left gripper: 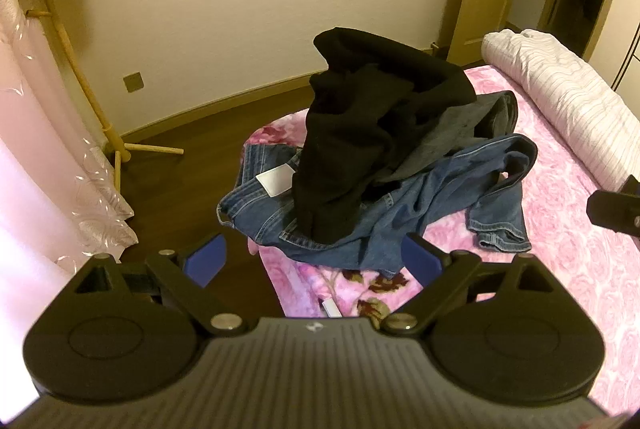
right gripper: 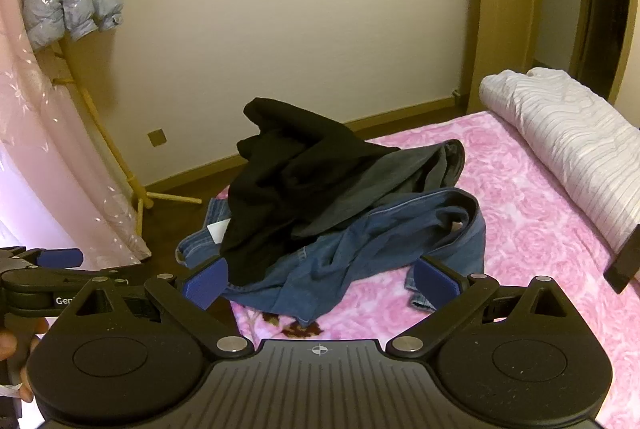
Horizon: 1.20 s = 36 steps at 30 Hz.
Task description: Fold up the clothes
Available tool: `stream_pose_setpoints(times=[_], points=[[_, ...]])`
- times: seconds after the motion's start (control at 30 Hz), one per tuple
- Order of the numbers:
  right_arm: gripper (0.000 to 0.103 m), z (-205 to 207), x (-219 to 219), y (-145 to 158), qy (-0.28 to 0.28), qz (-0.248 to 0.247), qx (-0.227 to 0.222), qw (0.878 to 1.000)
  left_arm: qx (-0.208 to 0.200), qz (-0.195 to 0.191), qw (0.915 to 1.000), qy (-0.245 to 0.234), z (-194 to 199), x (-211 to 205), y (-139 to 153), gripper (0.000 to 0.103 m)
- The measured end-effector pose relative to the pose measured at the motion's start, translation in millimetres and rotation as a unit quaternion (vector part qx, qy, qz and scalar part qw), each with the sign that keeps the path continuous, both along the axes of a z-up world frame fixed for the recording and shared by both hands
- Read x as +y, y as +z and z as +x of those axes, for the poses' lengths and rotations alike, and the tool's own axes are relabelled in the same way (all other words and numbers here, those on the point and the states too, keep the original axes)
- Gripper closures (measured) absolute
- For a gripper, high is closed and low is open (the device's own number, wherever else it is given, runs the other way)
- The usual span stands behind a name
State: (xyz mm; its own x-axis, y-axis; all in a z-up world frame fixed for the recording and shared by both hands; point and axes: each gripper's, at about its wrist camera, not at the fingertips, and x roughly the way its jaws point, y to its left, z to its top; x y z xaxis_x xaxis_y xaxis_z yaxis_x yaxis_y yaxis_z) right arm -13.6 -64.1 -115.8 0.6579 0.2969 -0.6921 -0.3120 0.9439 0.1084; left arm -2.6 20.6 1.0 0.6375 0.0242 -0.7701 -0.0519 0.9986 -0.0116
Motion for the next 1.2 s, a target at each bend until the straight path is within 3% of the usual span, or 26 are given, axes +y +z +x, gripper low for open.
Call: stream_pose_setpoints(times=[0.43,0.6,0.87,1.1,1.2], points=[[0.002,6.2,0.5,-3.0,0.003,-0.001,0.004,1.0,0.003,0.005,1.0,-0.006,4.6,0.0,-3.9,0.01],[0.002,20.1,5.0,-15.1,-0.002,-0.002,0.021,1.0,0.009,0.007,0.9998,-0.017,23.8,8.9,-17.2,0.01],[0.002,84.1,27.3,-50.3,-0.013,0.022,0.052,0.998,0.022,0.031,0.9961,-0.08,104.3,38.1,-65.9,0.011],[0.002,154.0,76.2,-105.9,-0.022,0.048,0.074,0.996,0.018,0.056,0.981,-0.185,178.4,73.0,-112.1,0.012],[0.002,179.2,95.3,-131.8,-0.03,0.051,0.079,0.995,0.02,0.047,0.9766,-0.209,204.4,90.3,-131.5,0.012]])
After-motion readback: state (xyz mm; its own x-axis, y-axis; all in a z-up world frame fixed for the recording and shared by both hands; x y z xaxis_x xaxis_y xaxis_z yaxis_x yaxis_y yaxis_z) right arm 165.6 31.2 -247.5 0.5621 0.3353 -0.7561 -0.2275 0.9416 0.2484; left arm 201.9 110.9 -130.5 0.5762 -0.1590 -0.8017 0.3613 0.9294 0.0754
